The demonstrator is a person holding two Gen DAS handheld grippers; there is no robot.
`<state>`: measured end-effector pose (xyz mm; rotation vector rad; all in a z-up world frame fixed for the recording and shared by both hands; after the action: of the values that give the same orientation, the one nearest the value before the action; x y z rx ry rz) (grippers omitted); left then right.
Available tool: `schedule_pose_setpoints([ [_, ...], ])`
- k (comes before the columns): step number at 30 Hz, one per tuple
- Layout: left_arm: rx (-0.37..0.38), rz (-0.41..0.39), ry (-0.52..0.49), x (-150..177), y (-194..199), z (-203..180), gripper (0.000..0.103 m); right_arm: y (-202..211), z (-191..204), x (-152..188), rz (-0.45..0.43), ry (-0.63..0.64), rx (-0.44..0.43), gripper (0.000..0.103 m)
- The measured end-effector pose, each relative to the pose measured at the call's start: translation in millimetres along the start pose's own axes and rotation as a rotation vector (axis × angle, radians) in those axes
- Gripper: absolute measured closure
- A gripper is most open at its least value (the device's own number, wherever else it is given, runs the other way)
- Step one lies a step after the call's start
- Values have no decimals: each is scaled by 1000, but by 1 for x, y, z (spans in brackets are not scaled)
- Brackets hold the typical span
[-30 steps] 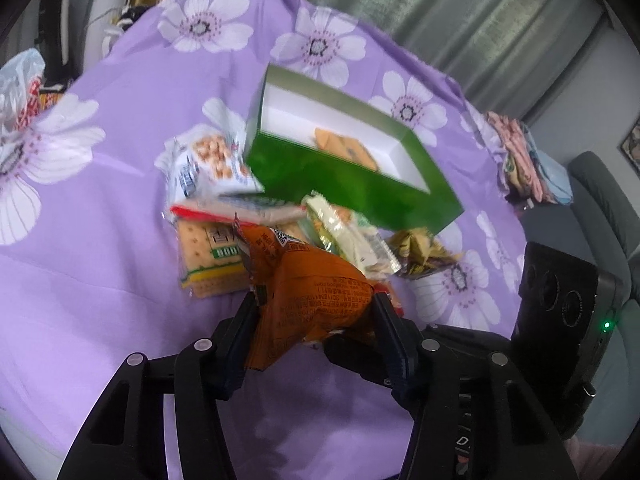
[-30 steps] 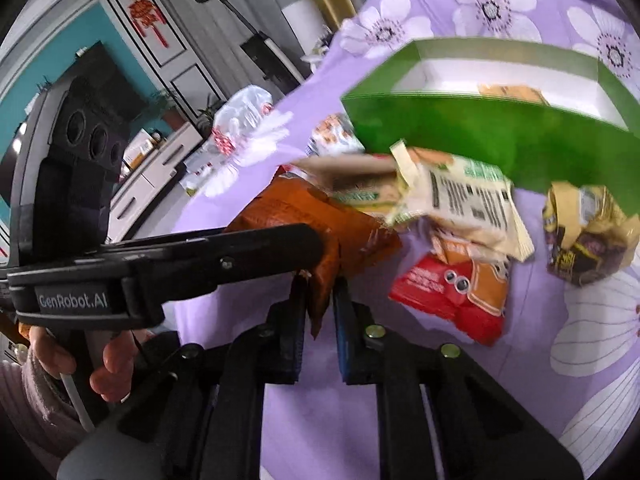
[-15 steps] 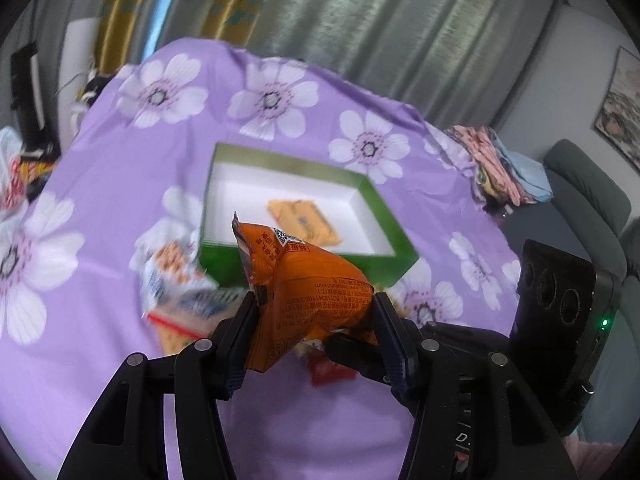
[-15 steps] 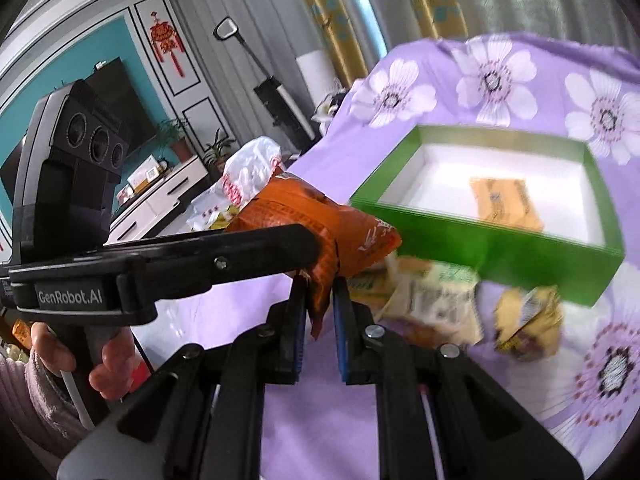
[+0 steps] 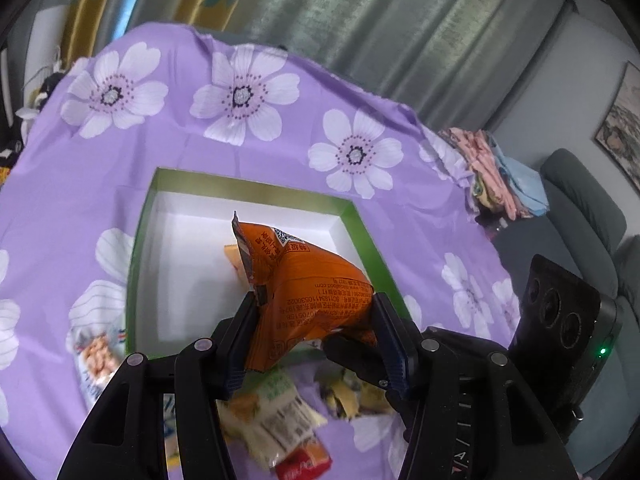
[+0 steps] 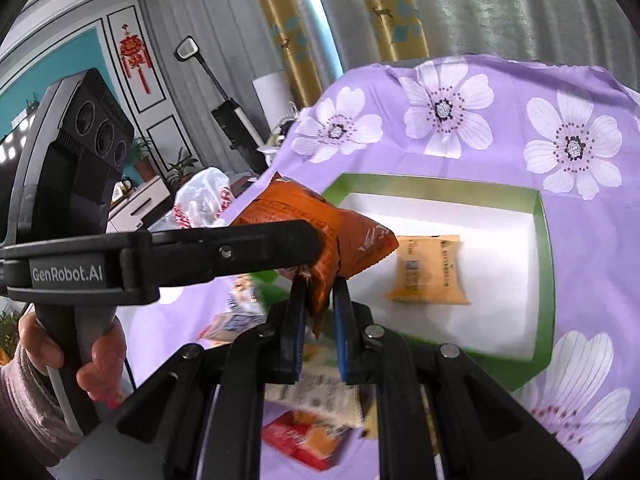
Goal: Organize snacks
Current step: 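Lift the orange chip bag with the right gripper over the box, then drop the chip bag into the box and withdraw the right gripper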
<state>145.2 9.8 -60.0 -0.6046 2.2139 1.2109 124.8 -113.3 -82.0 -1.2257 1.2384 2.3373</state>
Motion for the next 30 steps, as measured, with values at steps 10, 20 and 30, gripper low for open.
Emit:
schedule_pose_setpoints([
  [10,-37,83,64,-1,-42,20,47,-38,-32,-3,86,-37,36,87],
  [20,-192,69,-9,-1,-39,18,38,-44,-37,0,107,-36,100,61],
  [30,-329,-27,-119,0,-2,-5,14,0,-37,8,54,-34,167,41],
])
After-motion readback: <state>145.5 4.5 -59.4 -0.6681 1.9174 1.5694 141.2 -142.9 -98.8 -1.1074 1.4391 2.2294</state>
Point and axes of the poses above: each gripper's, at about its wrist camera, not at the fingertips, and y roughly against the way its jaws point, z to its left, x to its underside, the point moved 3 cm from there along -y, roughly the way its jaws point, and after that the axes turned 2 degrees about -y, right-handed, at the moved point
